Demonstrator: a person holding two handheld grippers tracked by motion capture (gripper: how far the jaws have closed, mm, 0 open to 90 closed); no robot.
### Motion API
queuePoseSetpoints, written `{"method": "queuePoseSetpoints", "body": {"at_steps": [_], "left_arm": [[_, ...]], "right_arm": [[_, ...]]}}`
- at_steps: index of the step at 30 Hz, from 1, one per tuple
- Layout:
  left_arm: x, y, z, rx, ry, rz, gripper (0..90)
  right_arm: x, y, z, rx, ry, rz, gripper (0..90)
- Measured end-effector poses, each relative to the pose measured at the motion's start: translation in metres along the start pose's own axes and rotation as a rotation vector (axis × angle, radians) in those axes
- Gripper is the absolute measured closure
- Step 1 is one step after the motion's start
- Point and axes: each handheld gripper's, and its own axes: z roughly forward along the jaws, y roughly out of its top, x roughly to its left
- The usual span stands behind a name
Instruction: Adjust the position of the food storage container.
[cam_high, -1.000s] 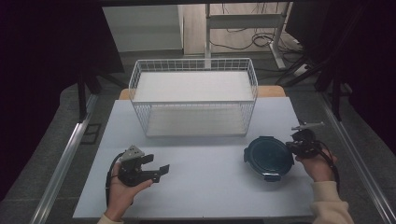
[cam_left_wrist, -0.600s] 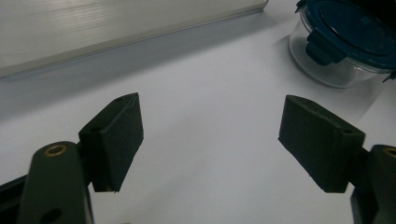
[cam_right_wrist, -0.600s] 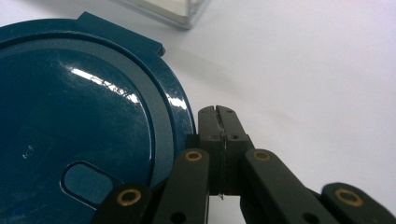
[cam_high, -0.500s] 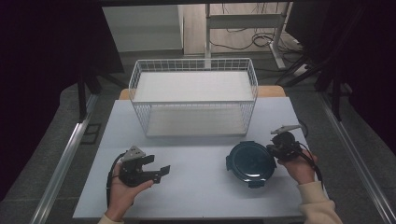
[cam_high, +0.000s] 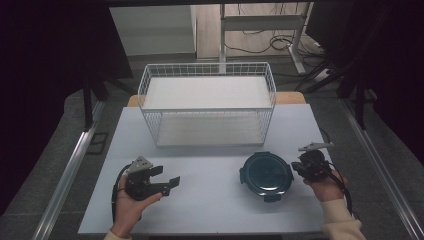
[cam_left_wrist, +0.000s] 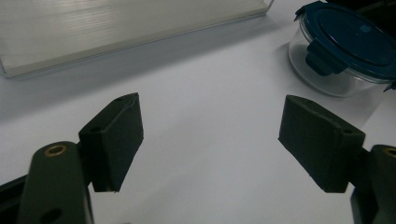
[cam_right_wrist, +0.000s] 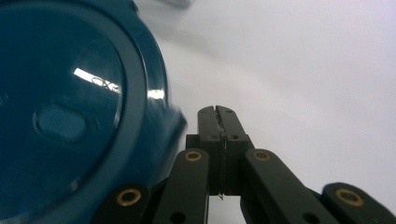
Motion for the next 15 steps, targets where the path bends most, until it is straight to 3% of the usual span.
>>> {"method": "queuePoseSetpoints", "body": {"at_steps": [2,5,6,15], "left_arm": [[-0.001,0.0,0.0,-0.002,0.002,-0.001,21.8],[-0.002,0.0,-0.001,-0.003,0.001,0.001,21.8],[-0.002,0.0,-0.001,-0.002,0.002,0.001,21.8],[-0.003,-0.001,0.005,0.016,0.001,0.004,21.8]], "right_arm": [[0.0,-0.006,-0.003,0.001,0.005,0.021,89.9],[0.007,-0.011,-0.005,0.013,0.022,0.009,89.9],[0.013,-0.011,-0.005,0.028,-0.019,-0.013,89.9],[0.019,-0.008,-0.006,0.039,-0.042,-0.018,90.0]]}}
